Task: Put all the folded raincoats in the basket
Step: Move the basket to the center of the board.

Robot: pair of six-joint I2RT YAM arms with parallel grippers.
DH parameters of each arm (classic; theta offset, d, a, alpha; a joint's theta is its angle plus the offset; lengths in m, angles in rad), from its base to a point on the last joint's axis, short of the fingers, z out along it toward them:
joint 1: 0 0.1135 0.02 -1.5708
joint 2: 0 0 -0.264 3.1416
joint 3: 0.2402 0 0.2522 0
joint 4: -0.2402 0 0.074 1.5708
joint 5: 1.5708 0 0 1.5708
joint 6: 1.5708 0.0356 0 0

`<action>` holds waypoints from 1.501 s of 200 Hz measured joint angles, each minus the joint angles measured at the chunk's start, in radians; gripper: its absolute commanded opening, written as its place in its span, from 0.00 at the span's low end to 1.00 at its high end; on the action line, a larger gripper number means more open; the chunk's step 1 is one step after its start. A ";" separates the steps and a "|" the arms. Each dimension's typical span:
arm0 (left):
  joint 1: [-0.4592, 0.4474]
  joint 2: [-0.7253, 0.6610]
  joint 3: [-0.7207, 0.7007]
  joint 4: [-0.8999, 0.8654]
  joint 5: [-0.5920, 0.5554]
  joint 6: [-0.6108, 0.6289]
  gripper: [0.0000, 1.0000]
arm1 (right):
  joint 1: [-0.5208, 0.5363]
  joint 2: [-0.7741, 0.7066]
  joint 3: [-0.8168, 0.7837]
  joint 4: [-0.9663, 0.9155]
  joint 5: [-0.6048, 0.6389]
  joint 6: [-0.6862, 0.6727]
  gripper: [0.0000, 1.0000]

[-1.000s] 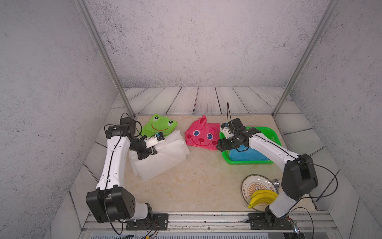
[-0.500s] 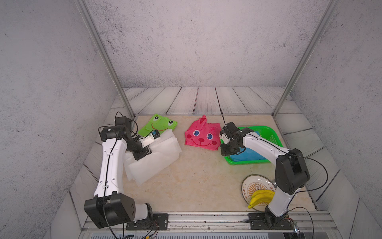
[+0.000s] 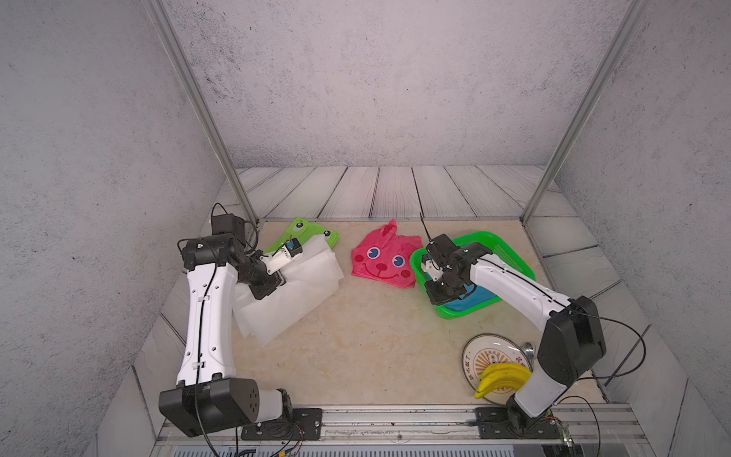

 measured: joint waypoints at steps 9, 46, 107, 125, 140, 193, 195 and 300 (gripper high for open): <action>0.000 0.000 0.000 0.000 0.000 0.000 0.00 | 0.000 -0.019 0.011 -0.016 -0.012 0.003 0.07; 0.000 0.000 0.018 -0.003 -0.003 -0.018 0.00 | 0.052 -0.046 0.036 -0.066 -0.103 0.045 0.07; 0.000 0.000 0.145 0.008 -0.029 -0.110 0.00 | 0.294 -0.009 0.067 0.003 -0.239 0.251 0.07; 0.001 0.000 0.192 0.025 -0.043 -0.171 0.00 | 0.348 0.008 0.050 0.095 -0.283 0.338 0.07; 0.001 0.000 0.230 0.034 -0.045 -0.214 0.00 | 0.387 0.040 0.038 0.178 -0.320 0.409 0.08; 0.001 -0.019 0.265 0.079 0.019 -0.312 0.00 | 0.467 0.177 -0.019 0.512 -0.469 0.659 0.10; 0.001 -0.020 0.264 0.084 0.023 -0.316 0.00 | 0.469 0.182 -0.022 0.526 -0.475 0.668 0.11; -0.030 -0.083 0.173 0.160 0.179 -0.421 0.00 | 0.435 0.065 0.023 0.555 -0.470 0.642 0.56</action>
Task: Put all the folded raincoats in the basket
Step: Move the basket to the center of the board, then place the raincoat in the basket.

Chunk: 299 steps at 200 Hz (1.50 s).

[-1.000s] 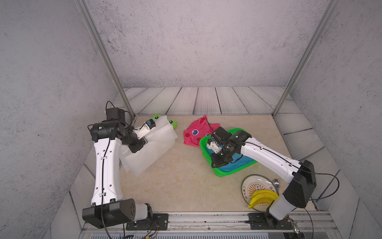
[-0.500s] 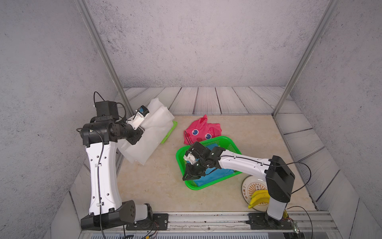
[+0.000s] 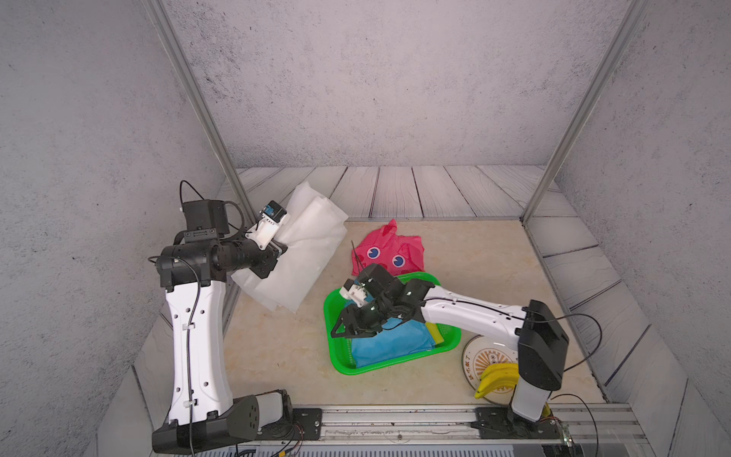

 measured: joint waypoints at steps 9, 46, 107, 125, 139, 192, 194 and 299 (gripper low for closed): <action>-0.020 0.000 0.000 0.000 0.007 -0.003 0.00 | -0.045 -0.065 0.000 -0.074 0.060 -0.047 0.59; -0.137 0.014 0.000 -0.001 0.051 -0.024 0.00 | -0.267 -0.272 -0.049 -0.330 0.418 -0.205 0.73; -0.316 0.108 -0.002 -0.017 0.146 -0.038 0.00 | -0.397 -0.191 -0.211 -0.524 0.636 -0.352 0.75; -0.344 0.130 -0.010 -0.023 0.176 -0.038 0.00 | -0.396 -0.179 -0.272 -0.523 0.569 -0.358 0.71; -0.361 0.142 -0.026 -0.024 0.195 -0.037 0.00 | -0.396 -0.185 -0.315 -0.529 0.499 -0.355 0.71; -0.425 0.177 -0.130 -0.058 0.250 0.012 0.00 | -0.381 -0.423 -0.505 -0.512 0.209 -0.261 0.70; -0.430 0.180 -0.133 -0.060 0.250 0.013 0.00 | -0.381 -0.430 -0.509 -0.512 0.203 -0.259 0.70; -0.632 0.405 -0.071 -0.326 0.326 0.245 0.00 | -0.387 -0.664 -0.218 -0.741 0.600 -0.380 0.86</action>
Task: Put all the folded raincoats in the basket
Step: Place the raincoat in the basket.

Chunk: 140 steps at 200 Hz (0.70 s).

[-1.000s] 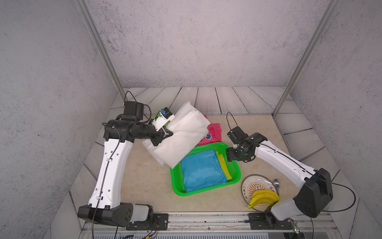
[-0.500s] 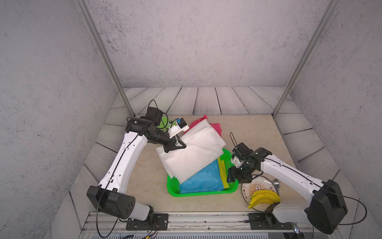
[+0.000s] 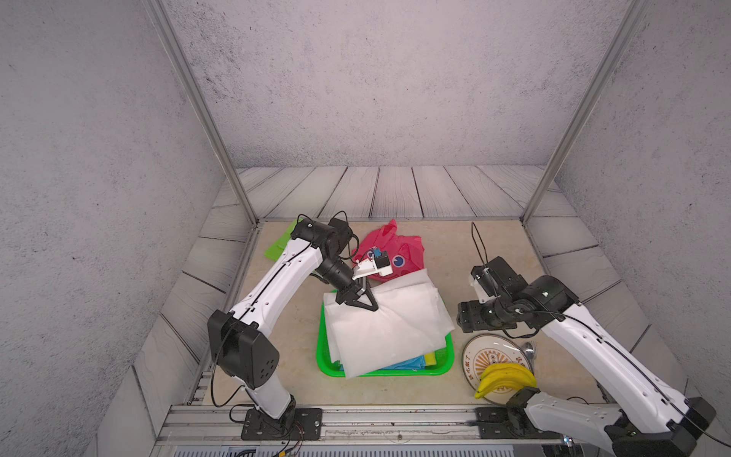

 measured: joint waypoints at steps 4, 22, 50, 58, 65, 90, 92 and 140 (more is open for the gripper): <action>-0.004 0.009 0.000 -0.011 0.005 0.013 0.00 | 0.000 -0.019 0.000 0.010 0.000 -0.013 0.86; -0.014 0.080 0.008 -0.040 0.011 0.073 0.00 | 0.000 -0.124 -0.006 0.079 -0.017 -0.083 0.86; -0.014 0.226 0.027 -0.038 -0.017 0.144 0.00 | 0.000 -0.216 -0.015 0.176 -0.079 -0.163 0.86; -0.012 0.253 0.029 -0.037 -0.034 0.153 0.00 | 0.000 -0.218 -0.016 0.195 -0.097 -0.177 0.86; -0.011 0.275 0.038 -0.040 -0.057 0.154 0.00 | 0.000 -0.214 -0.020 0.211 -0.114 -0.188 0.86; -0.017 0.338 0.093 -0.040 -0.156 0.166 0.00 | 0.000 -0.188 -0.057 0.257 -0.173 -0.209 0.85; -0.018 0.341 0.094 -0.040 -0.164 0.169 0.00 | 0.000 -0.186 -0.060 0.260 -0.178 -0.210 0.85; -0.031 0.390 0.048 -0.034 -0.314 0.257 0.05 | 0.000 -0.109 -0.113 0.333 -0.270 -0.219 0.83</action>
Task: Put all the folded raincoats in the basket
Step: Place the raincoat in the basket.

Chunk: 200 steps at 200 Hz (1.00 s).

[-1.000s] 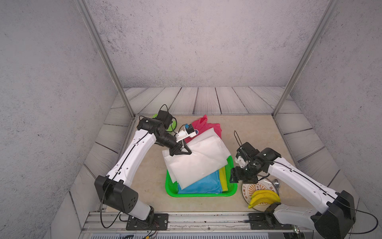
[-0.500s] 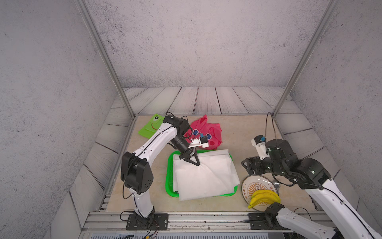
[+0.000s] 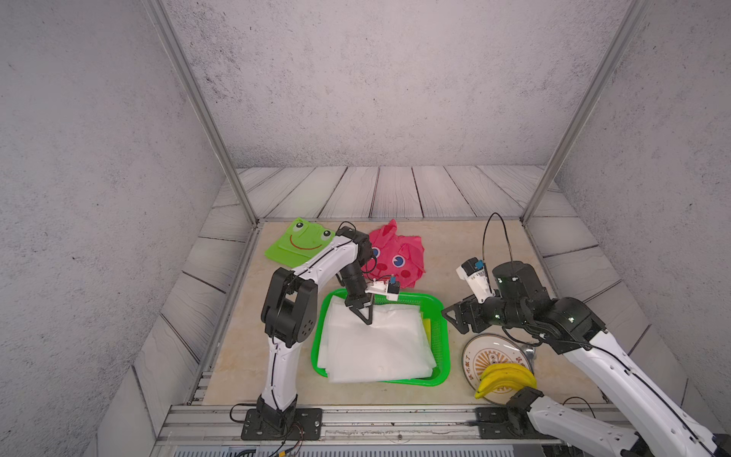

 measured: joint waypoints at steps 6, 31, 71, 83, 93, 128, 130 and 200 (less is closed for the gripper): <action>0.000 0.001 0.000 0.004 -0.004 0.005 0.07 | 0.000 0.009 -0.009 0.013 -0.009 0.002 0.83; 0.000 0.000 0.000 0.043 -0.003 0.030 0.09 | 0.000 0.065 -0.032 0.050 -0.036 0.025 0.77; -0.001 0.008 0.018 0.097 0.025 0.064 0.30 | 0.000 0.150 -0.061 0.112 -0.116 0.063 0.68; -0.001 0.024 0.051 0.092 0.026 0.067 0.34 | 0.000 0.166 -0.068 0.125 -0.139 0.072 0.66; -0.001 0.044 0.086 0.086 0.019 0.058 0.35 | 0.000 0.177 -0.073 0.136 -0.161 0.078 0.64; 0.027 0.064 0.138 0.052 0.005 0.044 0.99 | 0.000 0.219 -0.105 0.192 -0.248 0.100 0.55; 0.032 0.064 0.140 0.048 0.006 0.043 0.99 | 0.000 0.223 -0.106 0.197 -0.259 0.103 0.54; 0.212 -0.103 0.087 0.031 0.069 0.031 1.00 | 0.011 0.389 -0.025 0.275 -0.290 0.118 0.66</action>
